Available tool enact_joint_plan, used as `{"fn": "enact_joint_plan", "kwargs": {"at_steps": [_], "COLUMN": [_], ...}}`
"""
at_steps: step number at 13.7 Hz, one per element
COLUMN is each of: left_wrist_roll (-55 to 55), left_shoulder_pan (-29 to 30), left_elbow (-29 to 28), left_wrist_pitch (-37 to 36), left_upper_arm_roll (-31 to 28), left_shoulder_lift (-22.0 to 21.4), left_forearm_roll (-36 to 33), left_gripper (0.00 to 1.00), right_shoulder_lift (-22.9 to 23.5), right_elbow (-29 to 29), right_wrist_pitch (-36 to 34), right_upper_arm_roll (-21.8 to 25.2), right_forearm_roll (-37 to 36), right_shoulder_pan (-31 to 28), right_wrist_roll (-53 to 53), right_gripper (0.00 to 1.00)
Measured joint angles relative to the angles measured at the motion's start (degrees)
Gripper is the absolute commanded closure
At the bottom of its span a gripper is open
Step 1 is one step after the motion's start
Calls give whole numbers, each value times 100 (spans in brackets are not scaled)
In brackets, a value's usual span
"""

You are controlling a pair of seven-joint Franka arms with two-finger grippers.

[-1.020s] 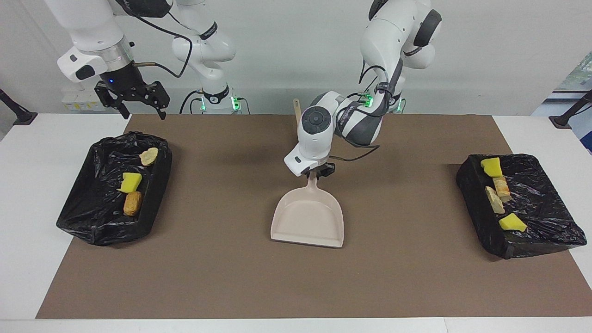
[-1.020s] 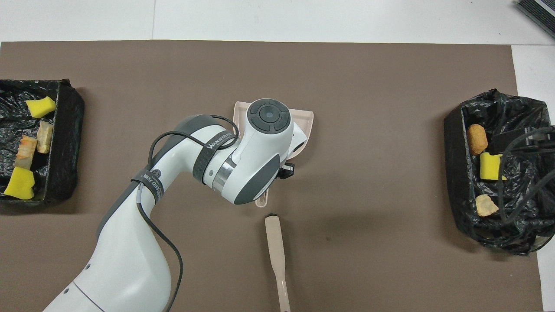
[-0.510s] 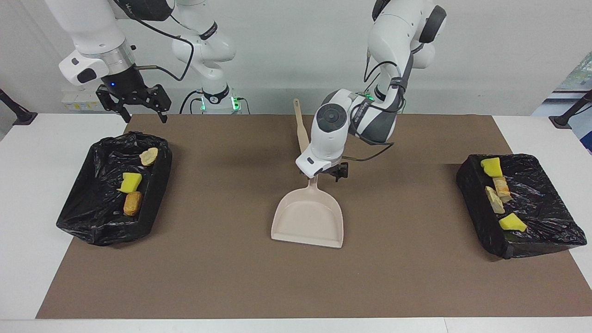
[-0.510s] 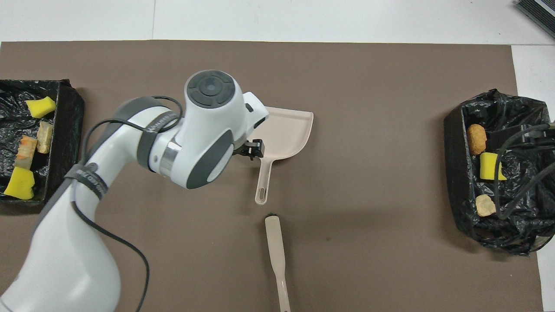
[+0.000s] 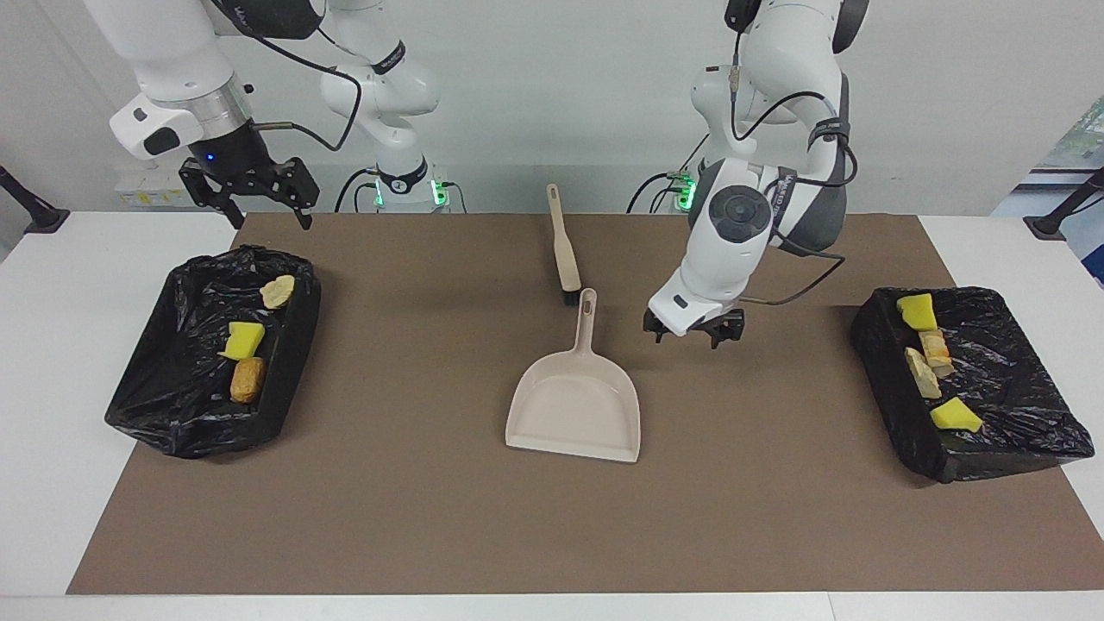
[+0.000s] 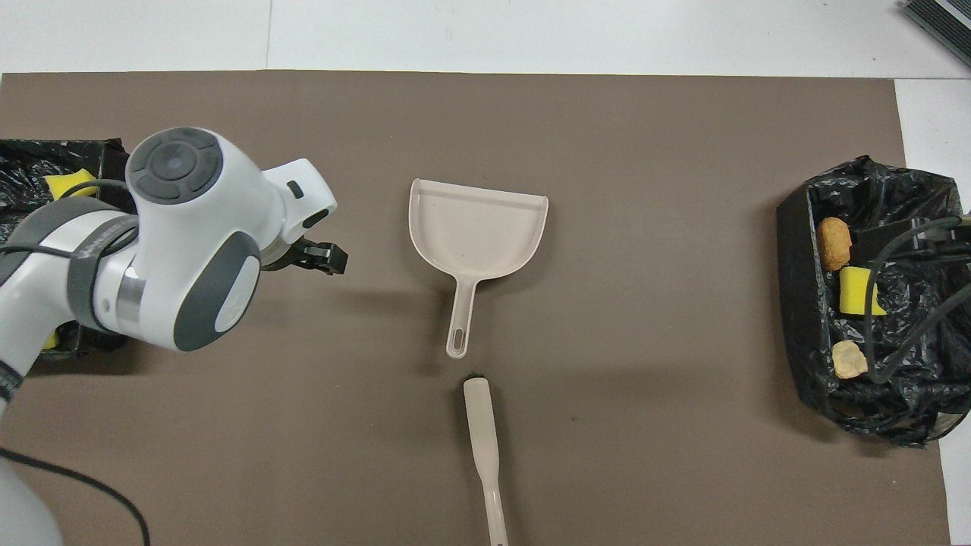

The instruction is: Sweep and dump trash in bin

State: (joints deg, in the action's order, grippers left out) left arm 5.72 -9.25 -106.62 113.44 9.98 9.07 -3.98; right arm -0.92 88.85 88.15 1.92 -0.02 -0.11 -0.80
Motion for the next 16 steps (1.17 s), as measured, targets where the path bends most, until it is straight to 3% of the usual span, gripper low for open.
{"fn": "enact_joint_plan", "kwargs": {"at_steps": [4, 7, 12, 16], "left_wrist_roll": [-418, -653, -898, -984], "left_shoulder_pan": [324, 410, 873, 913], "left_elbow": [-404, 147, 1623, 2523], "left_wrist_pitch": [-346, -1250, -2425, -2816], "left_upper_arm_roll": [-8, -17, -34, -21], "left_shoulder_lift": [-1015, -1383, -1203, -532], "left_forearm_roll": [2, 33, 312, 321], "left_gripper": [0, 0, 0, 0], "right_shoulder_lift": [0, 0, 0, 0], "right_elbow": [0, 0, 0, 0], "right_wrist_pitch": [0, 0, 0, 0], "right_upper_arm_roll": [0, 0, 0, 0], "right_forearm_roll": [0, 0, 0, 0], "right_shoulder_pan": [0, 0, 0, 0], "right_wrist_roll": [0, 0, 0, 0], "right_gripper": [0, 0, 0, 0]}}
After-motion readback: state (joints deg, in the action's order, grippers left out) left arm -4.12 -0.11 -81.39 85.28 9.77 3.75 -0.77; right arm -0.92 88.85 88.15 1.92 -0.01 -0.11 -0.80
